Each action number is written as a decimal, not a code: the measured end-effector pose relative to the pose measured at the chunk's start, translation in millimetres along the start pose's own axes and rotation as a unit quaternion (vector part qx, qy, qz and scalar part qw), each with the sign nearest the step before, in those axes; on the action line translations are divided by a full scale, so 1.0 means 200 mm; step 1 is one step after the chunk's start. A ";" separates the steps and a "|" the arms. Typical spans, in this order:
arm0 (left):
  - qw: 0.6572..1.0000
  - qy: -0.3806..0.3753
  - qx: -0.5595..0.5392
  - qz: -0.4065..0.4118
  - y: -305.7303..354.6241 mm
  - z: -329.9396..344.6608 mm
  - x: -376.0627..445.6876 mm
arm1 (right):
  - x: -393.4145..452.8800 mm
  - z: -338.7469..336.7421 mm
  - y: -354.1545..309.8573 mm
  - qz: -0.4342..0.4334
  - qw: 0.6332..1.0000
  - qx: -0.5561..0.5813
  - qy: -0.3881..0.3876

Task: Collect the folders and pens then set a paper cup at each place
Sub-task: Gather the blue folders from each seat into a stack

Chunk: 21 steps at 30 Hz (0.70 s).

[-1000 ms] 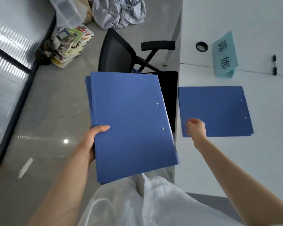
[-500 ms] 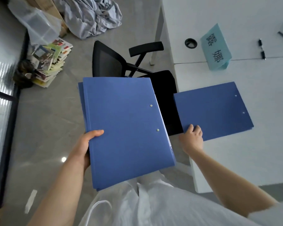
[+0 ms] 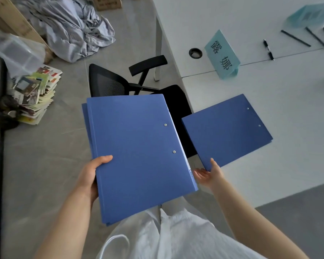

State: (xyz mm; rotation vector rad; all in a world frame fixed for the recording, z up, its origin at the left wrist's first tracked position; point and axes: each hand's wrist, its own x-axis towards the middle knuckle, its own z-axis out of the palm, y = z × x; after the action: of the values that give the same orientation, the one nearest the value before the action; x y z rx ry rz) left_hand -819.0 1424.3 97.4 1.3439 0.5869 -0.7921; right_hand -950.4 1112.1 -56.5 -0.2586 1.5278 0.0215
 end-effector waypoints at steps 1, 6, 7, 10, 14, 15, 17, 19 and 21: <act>1.000 0.001 0.004 0.000 0.01 -0.01 0.00 | 0.01 0.00 0.00 0.001 1.000 0.009 0.008; 1.000 0.003 0.017 0.001 0.02 -0.02 0.01 | 0.02 0.03 -0.04 -0.015 0.993 0.113 0.035; 1.000 0.003 0.019 0.001 0.02 -0.03 0.01 | -0.01 0.04 -0.05 -0.024 0.990 0.138 0.027; 1.000 0.004 0.018 0.002 0.02 -0.02 0.01 | -0.07 0.04 -0.07 -0.057 0.991 0.116 -0.026; 1.000 -0.002 0.017 0.006 0.02 0.01 0.02 | -0.15 0.04 -0.13 -0.122 0.987 0.098 -0.034; 1.000 -0.004 0.017 0.006 0.02 0.02 0.02 | -0.16 0.03 -0.14 -0.134 0.984 0.112 -0.039; 1.000 -0.007 0.014 0.003 0.03 0.05 0.03 | -0.21 0.01 -0.17 -0.148 0.977 0.137 -0.065; 1.000 -0.012 0.012 -0.003 0.03 0.07 0.03 | -0.26 -0.02 -0.18 -0.155 0.972 0.145 -0.104; 1.000 -0.016 0.013 -0.001 0.04 0.09 0.04 | -0.34 -0.05 -0.19 -0.158 0.964 0.161 -0.143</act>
State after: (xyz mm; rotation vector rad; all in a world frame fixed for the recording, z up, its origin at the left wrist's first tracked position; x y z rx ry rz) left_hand -808.4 1406.4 98.1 1.3525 0.5538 -0.8231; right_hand -956.1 1083.1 17.1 -0.2251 1.1673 -0.4239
